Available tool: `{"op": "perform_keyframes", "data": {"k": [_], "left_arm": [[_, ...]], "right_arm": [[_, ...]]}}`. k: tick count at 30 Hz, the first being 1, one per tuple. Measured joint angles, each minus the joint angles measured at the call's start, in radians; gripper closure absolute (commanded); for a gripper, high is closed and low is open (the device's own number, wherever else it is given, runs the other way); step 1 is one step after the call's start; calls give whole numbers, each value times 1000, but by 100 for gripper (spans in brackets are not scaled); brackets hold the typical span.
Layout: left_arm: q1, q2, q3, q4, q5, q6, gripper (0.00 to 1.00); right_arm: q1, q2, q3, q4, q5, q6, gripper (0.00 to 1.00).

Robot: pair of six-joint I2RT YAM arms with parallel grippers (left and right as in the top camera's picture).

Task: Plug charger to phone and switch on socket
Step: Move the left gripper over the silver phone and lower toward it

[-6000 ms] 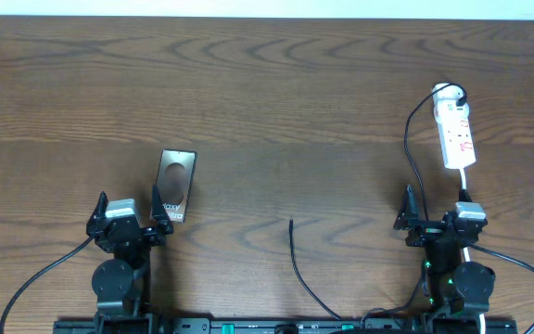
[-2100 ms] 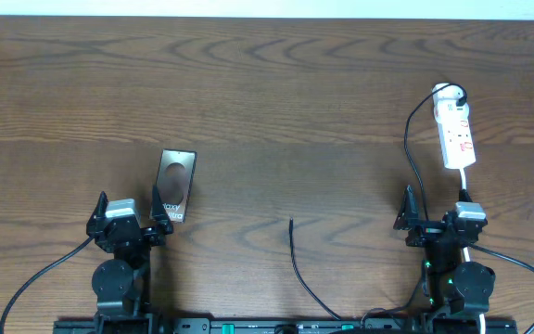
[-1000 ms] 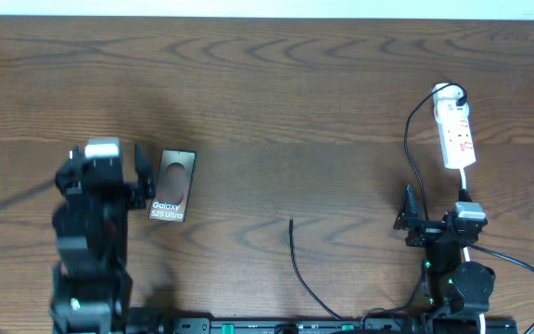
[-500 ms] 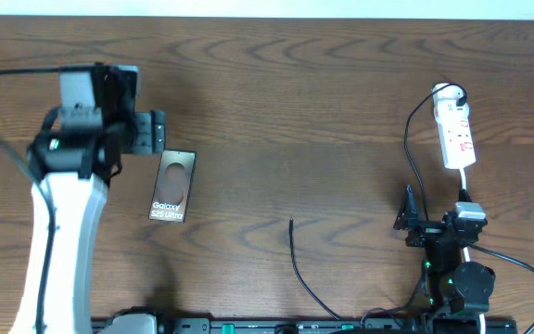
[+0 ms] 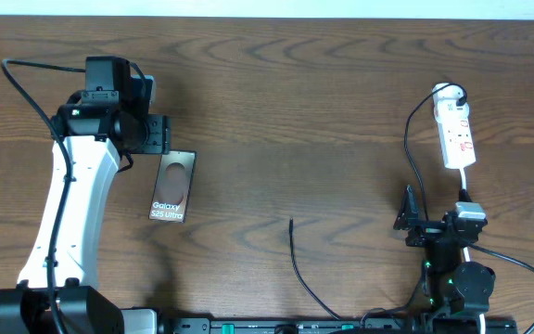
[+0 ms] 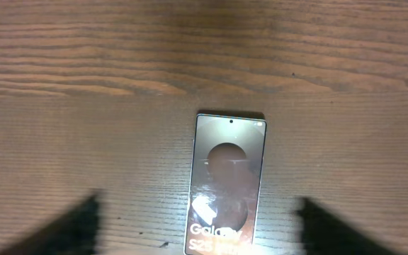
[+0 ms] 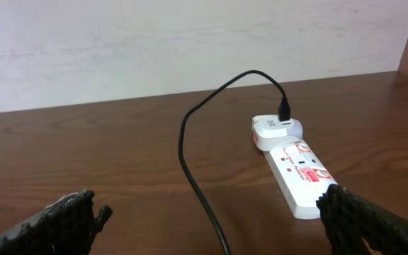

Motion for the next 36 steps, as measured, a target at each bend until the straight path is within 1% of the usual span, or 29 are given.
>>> {"op": "perform_keyframes", "data": {"k": [6,11,15,28,36], "left_arm": [[0,0,0,-3,15,-4,1],[0,11,0,-63,61,-3,1],[0,59,1,-106,76,-4,1],[0,270,1,-158,82,-4,1],[0,288,-5,-152,82,-4,1]], "right_arm": [[0,0,0,0,0,0,1],[0,0,0,0,0,0,1],[0,0,0,0,0,0,1],[0,0,0,0,0,0,1],[0,0,0,0,0,0,1]]}}
